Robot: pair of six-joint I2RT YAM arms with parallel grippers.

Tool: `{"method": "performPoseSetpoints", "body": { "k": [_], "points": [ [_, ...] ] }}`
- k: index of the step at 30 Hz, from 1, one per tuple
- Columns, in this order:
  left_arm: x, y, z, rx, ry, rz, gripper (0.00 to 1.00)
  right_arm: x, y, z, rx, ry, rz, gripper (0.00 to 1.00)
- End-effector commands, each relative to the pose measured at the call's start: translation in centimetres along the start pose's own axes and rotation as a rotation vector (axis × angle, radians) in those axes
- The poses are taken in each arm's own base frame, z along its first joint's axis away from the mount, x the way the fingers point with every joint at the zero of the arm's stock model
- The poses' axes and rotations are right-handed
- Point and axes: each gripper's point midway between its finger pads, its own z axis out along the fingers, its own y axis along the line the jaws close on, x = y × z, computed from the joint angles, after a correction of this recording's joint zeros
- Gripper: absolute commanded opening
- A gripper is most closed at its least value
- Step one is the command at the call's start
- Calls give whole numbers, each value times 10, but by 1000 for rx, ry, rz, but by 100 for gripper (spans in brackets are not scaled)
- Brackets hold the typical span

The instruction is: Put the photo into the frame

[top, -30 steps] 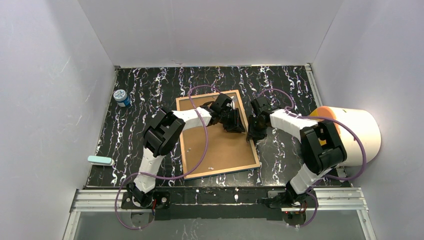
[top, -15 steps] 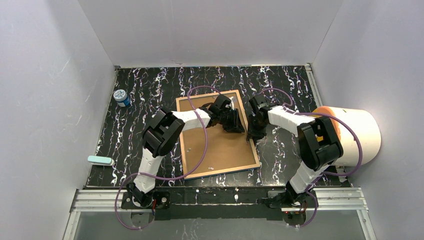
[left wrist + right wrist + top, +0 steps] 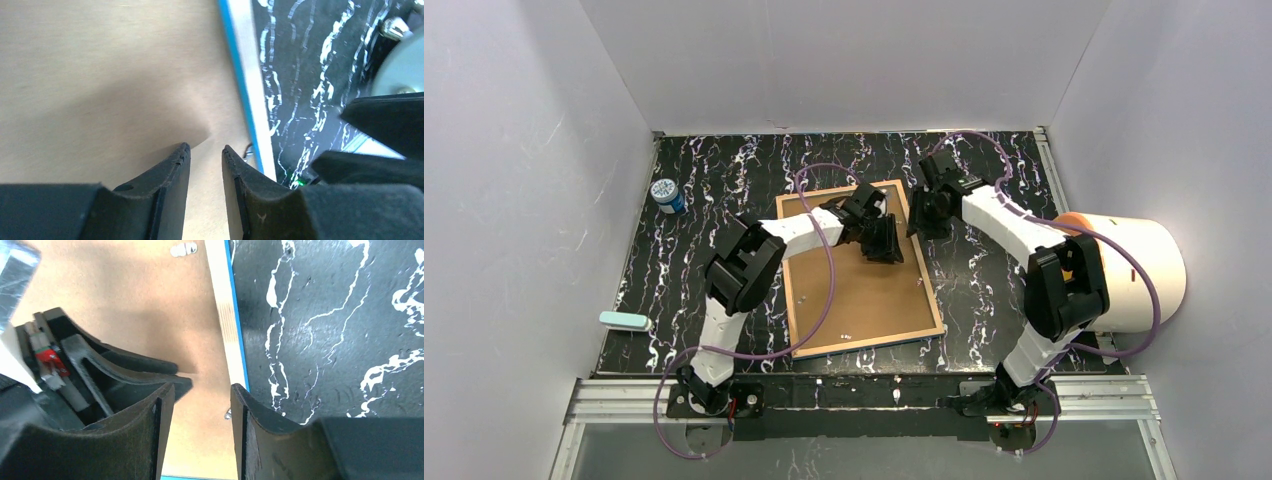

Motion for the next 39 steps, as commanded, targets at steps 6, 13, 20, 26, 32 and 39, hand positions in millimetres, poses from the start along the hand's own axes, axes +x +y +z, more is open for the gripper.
{"method": "performPoseSetpoints", "body": {
  "k": [6,13,20,26,32,39],
  "points": [
    [-38,48,-21,-175,-68,-133,30,-58,-10,21,40,-126,-10,53],
    [-73,50,0,-167,-141,-101,30,-80,-8,64,31,-98,-58,53],
    [-63,95,13,-327,-117,-168,25,-79,9,87,-70,-47,-151,62],
    [-35,111,22,-363,-14,-196,25,-73,10,100,-101,-20,-246,59],
    [-23,115,26,-354,32,-196,26,-70,7,115,-74,-3,-226,56],
    [-13,118,23,-356,68,-177,26,-83,-10,117,56,-51,-147,41]
  ]
}}
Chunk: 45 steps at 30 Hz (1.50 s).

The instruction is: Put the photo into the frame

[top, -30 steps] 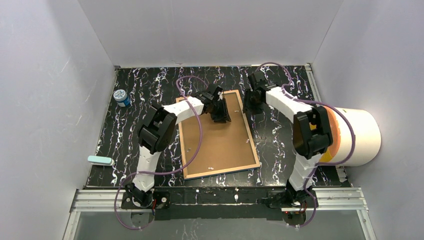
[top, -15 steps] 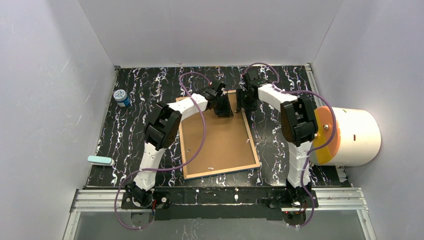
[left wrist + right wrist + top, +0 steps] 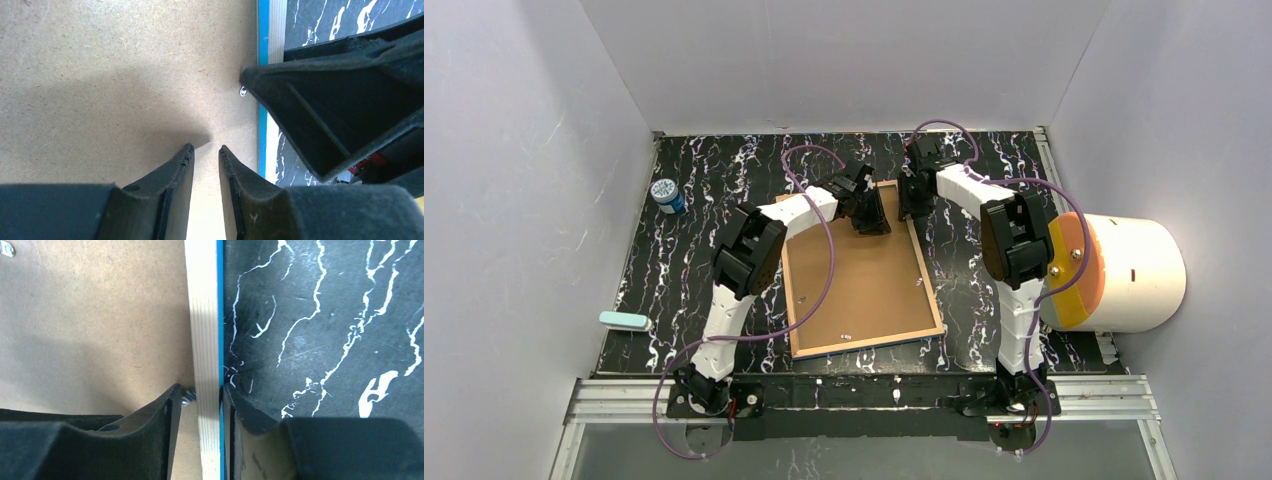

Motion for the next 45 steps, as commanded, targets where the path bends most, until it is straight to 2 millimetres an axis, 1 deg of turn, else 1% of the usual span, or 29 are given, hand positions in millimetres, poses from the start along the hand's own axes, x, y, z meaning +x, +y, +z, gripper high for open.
{"method": "performPoseSetpoints", "body": {
  "k": [1,5,8,10,12,16,18,19,20,22,23,24,26,28,31,34,36,38,40,41,43,45],
  "points": [
    [56,84,20,-253,170,1,26,-10,-14,8,96,-38,36,40],
    [52,84,21,-255,164,11,26,-2,-11,7,72,-21,38,33],
    [52,84,22,-250,167,12,26,6,-9,9,52,5,39,26],
    [51,83,22,-248,166,16,26,8,-5,9,33,12,39,21],
    [49,81,22,-242,162,19,26,5,-3,6,25,5,39,18],
    [44,74,20,-221,155,30,26,-5,9,-4,-33,-14,37,18],
    [40,67,18,-201,150,38,26,-13,13,-13,-50,-36,39,18],
    [37,62,16,-185,145,41,26,-19,13,-18,-52,-53,45,20],
    [32,56,14,-167,138,44,26,-26,14,-24,-51,-73,58,25],
    [18,43,5,-131,111,50,27,-41,11,-37,-39,-106,96,41],
    [9,37,-1,-112,94,52,27,-49,13,-44,-43,-127,108,47],
    [1,32,-8,-99,78,53,28,-58,14,-50,-48,-148,117,50],
    [-18,24,-23,-75,37,53,31,-72,22,-62,-80,-179,118,53],
    [-34,23,-38,-70,0,50,35,-80,32,-67,-128,-188,117,54],
    [-54,35,-58,-106,-51,63,42,-84,50,-66,-223,-172,130,55],
    [-73,58,-76,-177,-96,84,50,-83,66,-58,-317,-148,180,53],
    [-90,78,-86,-219,-118,80,52,-85,80,-52,-397,-145,223,51],
    [-106,89,-95,-238,-146,83,55,-87,89,-44,-452,-143,271,48],
    [-121,98,-100,-252,-171,91,57,-84,99,-34,-504,-114,323,44],
    [-128,99,-101,-249,-180,97,58,-83,102,-28,-516,-101,343,43],
    [-137,104,-99,-246,-182,121,60,-81,108,-18,-537,-88,363,41],
    [-146,114,-96,-265,-188,151,62,-79,112,-10,-550,-81,372,41]
  ]
}}
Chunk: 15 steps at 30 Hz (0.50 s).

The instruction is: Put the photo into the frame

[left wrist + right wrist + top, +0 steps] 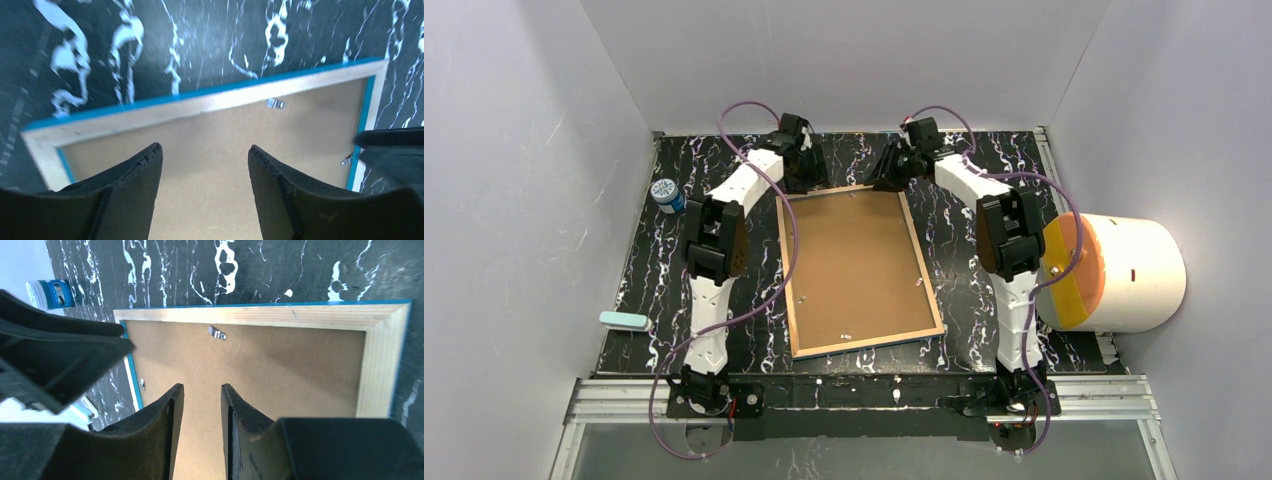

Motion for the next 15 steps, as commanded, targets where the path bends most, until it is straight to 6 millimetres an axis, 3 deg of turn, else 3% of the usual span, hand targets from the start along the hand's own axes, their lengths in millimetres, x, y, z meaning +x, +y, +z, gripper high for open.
{"method": "performPoseSetpoints", "body": {
  "k": [1,4,10,15],
  "points": [
    [-25,7,-6,-22,-50,115,63,10,9,25,-92,30,68,41],
    [-36,7,3,15,-62,132,65,17,10,38,-103,40,56,41],
    [-32,-6,35,163,-25,119,67,30,9,63,-85,47,50,42],
    [-27,-6,47,199,-15,133,65,32,4,78,-38,15,34,42]
  ]
}}
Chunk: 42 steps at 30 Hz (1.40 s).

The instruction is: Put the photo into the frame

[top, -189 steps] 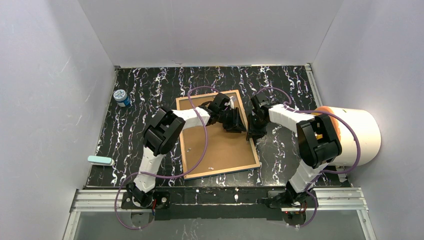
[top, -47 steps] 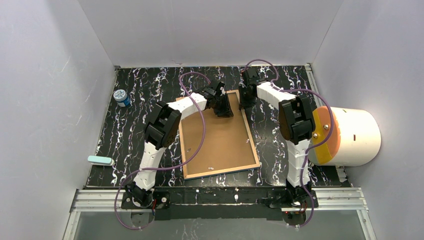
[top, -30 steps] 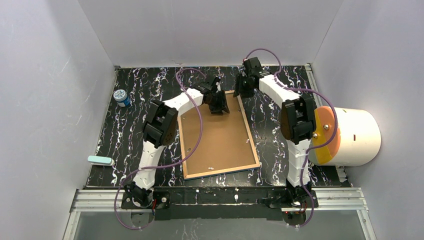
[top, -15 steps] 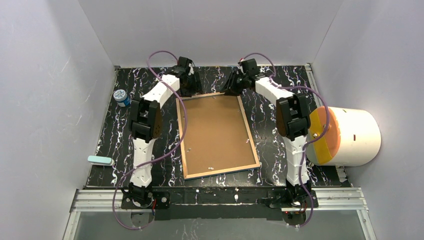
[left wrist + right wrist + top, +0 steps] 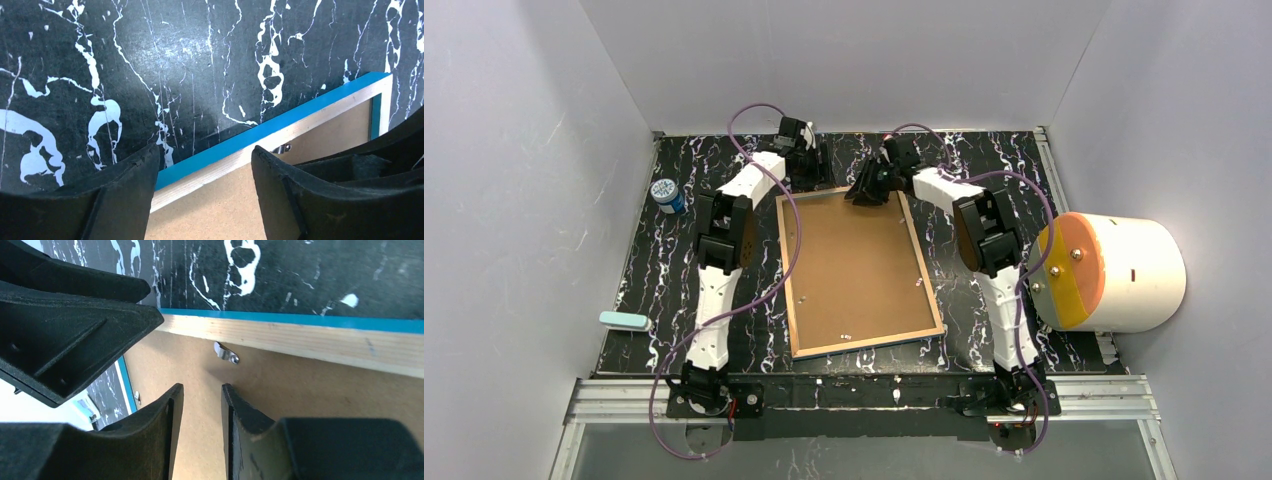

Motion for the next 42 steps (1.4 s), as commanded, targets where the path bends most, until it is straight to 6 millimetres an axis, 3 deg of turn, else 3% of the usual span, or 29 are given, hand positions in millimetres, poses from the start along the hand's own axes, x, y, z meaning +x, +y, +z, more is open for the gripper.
{"method": "performPoseSetpoints", "body": {
  "k": [1,10,16,21,26,33,42],
  "points": [
    [0,-7,-2,68,16,32,64,-9,2,17,28,-65,-34,42],
    [21,10,5,22,60,47,52,-22,-21,29,134,-145,-59,41],
    [26,13,7,13,70,39,49,-32,-41,23,259,-218,-41,40],
    [28,15,8,4,74,31,48,-41,-46,20,323,-269,-55,40],
    [29,25,8,-31,73,18,45,-51,-32,12,342,-323,-128,40],
    [29,29,7,-20,78,-5,44,-70,10,-11,269,-386,-274,41],
    [33,21,8,34,93,-7,44,-47,45,-12,101,-303,-367,40]
  ]
}}
